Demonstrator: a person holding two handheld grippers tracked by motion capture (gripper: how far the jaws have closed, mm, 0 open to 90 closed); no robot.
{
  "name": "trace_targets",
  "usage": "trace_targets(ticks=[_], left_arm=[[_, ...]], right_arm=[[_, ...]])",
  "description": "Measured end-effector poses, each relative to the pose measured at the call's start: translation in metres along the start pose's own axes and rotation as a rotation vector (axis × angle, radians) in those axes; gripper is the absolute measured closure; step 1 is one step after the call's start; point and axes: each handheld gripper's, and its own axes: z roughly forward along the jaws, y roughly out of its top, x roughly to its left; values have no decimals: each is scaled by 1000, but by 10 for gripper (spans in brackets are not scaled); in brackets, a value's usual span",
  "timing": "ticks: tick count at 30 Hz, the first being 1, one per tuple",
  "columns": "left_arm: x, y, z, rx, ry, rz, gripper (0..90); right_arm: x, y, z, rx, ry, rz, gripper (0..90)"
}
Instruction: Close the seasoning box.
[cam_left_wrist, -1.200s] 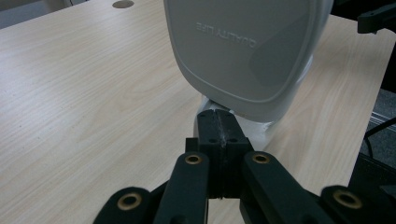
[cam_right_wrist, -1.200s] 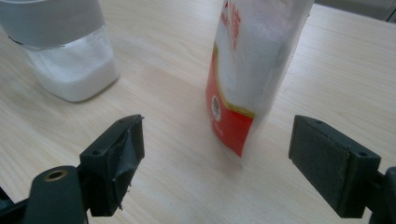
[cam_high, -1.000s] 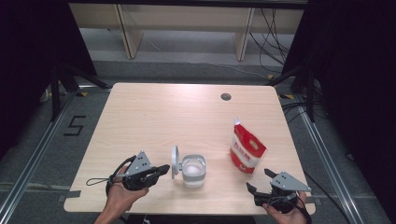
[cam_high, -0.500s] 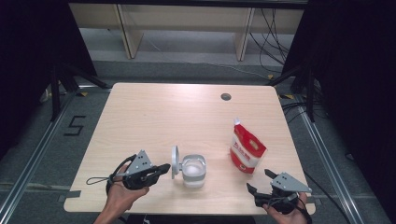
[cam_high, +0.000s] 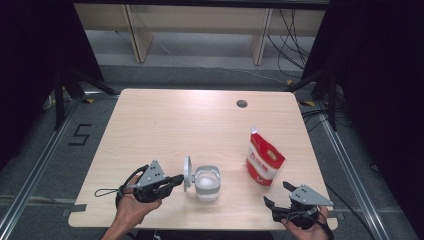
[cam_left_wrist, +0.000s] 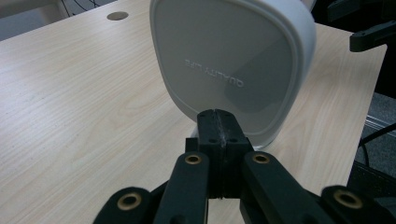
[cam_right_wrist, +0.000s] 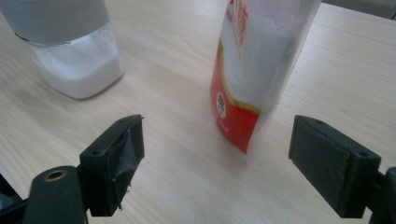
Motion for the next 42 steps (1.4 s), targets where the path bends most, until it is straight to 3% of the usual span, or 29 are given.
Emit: trace_targets(ticks=[2, 4, 5, 12, 16, 31, 34, 35, 37, 38, 42], left_arm=[[0, 0, 0, 0, -2, 2, 894], [2, 2, -1, -2, -8, 34, 894], [0, 2, -1, -6, -7, 15, 894], [-2, 4, -1, -10, -5, 5, 894], [-1, 6, -1, -11, -13, 31, 894], [-4, 6, -1, -16, -7, 15, 894], [-3, 7, -1, -14, -12, 42, 894], [-4, 7, -1, -14, -8, 28, 894], [-4, 8, 0, -16, -13, 39, 894], [-6, 7, 0, -17, -10, 13, 894], [-5, 9, 2, -16, -18, 41, 894]], right_arm=[[0, 0, -1, 6, 0, -3, 190], [0, 0, -1, -1, -14, -9, 190], [-1, 0, 0, -11, -18, -20, 191], [0, 0, 0, 0, -6, -10, 190], [-1, 0, 0, 2, -9, -11, 190], [-1, 0, -1, 0, -13, -19, 190], [-1, 0, -1, 4, -8, -7, 190], [-1, 0, -1, 4, -8, -7, 190], [-1, 0, -1, 3, -8, -4, 190], [-1, 0, -1, 4, -9, -8, 191], [0, 0, -1, 3, -16, 3, 190]])
